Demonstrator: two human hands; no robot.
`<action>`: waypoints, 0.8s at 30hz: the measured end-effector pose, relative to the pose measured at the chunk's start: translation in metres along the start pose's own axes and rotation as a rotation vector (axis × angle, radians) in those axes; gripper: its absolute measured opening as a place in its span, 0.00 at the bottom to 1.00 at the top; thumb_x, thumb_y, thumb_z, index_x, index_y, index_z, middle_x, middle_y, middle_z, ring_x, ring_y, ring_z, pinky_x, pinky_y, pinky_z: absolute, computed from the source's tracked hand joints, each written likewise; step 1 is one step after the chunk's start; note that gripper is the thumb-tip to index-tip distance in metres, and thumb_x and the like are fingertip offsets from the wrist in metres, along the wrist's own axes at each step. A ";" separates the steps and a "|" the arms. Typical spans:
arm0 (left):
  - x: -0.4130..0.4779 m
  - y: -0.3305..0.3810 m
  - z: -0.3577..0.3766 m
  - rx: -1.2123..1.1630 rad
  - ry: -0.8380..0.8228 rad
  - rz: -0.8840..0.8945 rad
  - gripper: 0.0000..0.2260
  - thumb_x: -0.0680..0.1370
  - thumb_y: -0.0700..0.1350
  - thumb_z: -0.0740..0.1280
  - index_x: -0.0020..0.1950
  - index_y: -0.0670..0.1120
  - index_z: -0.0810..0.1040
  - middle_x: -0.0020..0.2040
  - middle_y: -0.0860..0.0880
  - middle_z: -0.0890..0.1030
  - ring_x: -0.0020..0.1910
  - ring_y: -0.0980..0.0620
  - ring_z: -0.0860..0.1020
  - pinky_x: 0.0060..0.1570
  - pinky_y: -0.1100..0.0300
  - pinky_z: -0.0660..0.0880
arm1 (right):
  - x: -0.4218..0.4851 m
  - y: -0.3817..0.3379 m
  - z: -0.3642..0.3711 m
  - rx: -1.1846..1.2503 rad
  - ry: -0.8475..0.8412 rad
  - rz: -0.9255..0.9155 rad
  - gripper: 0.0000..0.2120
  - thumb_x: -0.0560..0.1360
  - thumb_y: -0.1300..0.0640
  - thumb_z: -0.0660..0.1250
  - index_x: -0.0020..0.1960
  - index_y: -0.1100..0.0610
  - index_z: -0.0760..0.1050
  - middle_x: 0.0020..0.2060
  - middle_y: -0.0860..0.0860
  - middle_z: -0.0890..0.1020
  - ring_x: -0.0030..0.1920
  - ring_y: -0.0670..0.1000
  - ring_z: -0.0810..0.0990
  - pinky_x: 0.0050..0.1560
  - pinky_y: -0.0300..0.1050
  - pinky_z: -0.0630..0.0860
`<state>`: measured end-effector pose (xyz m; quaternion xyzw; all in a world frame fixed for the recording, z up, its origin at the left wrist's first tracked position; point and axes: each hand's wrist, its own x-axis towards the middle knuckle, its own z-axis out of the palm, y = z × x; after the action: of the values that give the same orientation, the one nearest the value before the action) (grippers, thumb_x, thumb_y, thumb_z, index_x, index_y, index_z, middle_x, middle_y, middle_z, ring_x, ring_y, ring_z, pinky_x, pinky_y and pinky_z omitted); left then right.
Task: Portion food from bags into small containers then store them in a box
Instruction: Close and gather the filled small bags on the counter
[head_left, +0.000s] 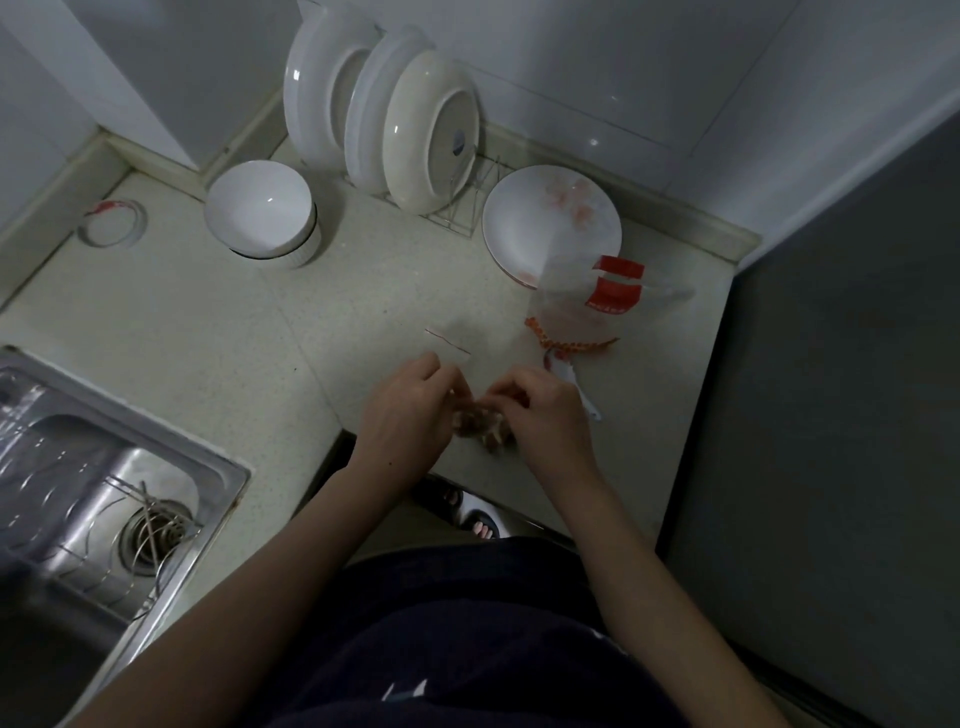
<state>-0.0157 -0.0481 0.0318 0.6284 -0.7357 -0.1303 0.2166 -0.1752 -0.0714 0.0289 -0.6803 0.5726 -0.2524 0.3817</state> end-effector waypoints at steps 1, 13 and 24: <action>0.000 -0.001 0.001 -0.007 0.011 -0.019 0.03 0.71 0.38 0.73 0.41 0.41 0.80 0.37 0.45 0.76 0.31 0.46 0.74 0.26 0.63 0.62 | 0.000 0.000 0.001 0.023 0.015 0.020 0.04 0.71 0.61 0.70 0.38 0.55 0.79 0.36 0.46 0.79 0.39 0.46 0.78 0.41 0.53 0.77; -0.007 -0.033 0.027 -0.860 -0.290 -0.334 0.21 0.66 0.54 0.77 0.56 0.49 0.81 0.55 0.50 0.82 0.57 0.48 0.79 0.60 0.45 0.76 | -0.001 0.001 0.001 0.802 -0.048 0.354 0.10 0.75 0.65 0.67 0.38 0.53 0.80 0.31 0.50 0.81 0.32 0.46 0.79 0.33 0.37 0.76; 0.023 -0.085 0.055 -0.325 -0.223 -0.508 0.12 0.71 0.49 0.76 0.47 0.43 0.82 0.44 0.44 0.81 0.47 0.43 0.78 0.43 0.55 0.72 | -0.031 0.044 0.006 0.623 0.338 0.880 0.05 0.73 0.56 0.71 0.45 0.51 0.76 0.45 0.52 0.80 0.41 0.47 0.76 0.38 0.40 0.73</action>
<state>0.0290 -0.0899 -0.0519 0.7309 -0.5443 -0.3640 0.1925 -0.2028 -0.0426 -0.0079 -0.1827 0.7540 -0.3320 0.5366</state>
